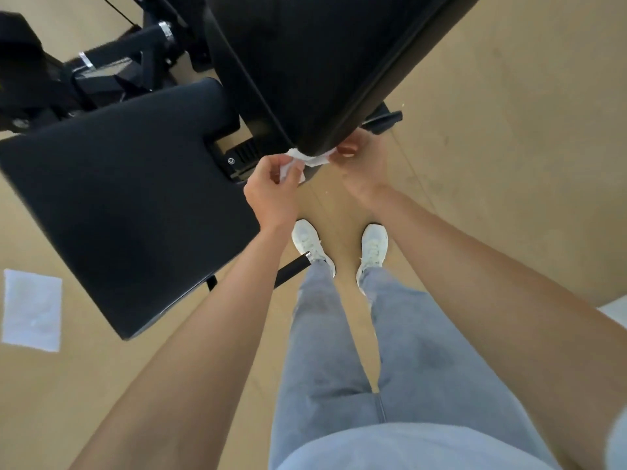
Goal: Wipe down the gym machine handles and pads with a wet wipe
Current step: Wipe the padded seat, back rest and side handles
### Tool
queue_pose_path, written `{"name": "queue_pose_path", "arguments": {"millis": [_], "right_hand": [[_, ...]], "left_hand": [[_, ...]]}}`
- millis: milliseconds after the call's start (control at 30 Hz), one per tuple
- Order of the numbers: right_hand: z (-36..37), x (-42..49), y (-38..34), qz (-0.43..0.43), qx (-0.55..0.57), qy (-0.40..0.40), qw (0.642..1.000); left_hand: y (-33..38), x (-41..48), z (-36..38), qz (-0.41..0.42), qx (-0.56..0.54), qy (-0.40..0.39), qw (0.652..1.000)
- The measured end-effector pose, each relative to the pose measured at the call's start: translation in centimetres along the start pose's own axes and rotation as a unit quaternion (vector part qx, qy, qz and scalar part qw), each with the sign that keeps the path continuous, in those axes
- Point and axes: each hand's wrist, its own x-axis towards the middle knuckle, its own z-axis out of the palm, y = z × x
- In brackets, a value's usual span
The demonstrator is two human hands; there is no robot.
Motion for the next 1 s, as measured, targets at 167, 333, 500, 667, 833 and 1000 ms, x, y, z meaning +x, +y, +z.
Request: {"name": "queue_pose_path", "arguments": {"millis": [167,333,500,667,833,1000], "right_hand": [[1.3,-0.6,2.3,0.055,0.047,0.012,0.997],[3.8,-0.4,5.1,0.103,0.049,0.028,0.993],[5.4,0.3,6.8,0.125,0.047,0.015,0.991],[6.8,1.3,8.6,0.137,-0.005,-0.009,0.991],[8.4,2.5,10.7,0.174,-0.04,-0.051,0.983],[9.0,2.4,10.6,0.215,-0.021,-0.057,0.975]], "left_hand": [[-2.4,1.2,0.0,0.035,0.001,-0.048,0.998],[-4.0,1.8,0.3,0.059,0.0,-0.067,0.996],[-6.5,2.6,0.3,0.052,0.006,-0.088,0.995],[-9.5,3.5,0.9,0.008,0.055,-0.113,0.992],[-10.9,4.7,1.9,-0.101,0.048,-0.103,0.988],[-11.5,5.4,1.9,-0.205,-0.062,-0.121,0.969]]}}
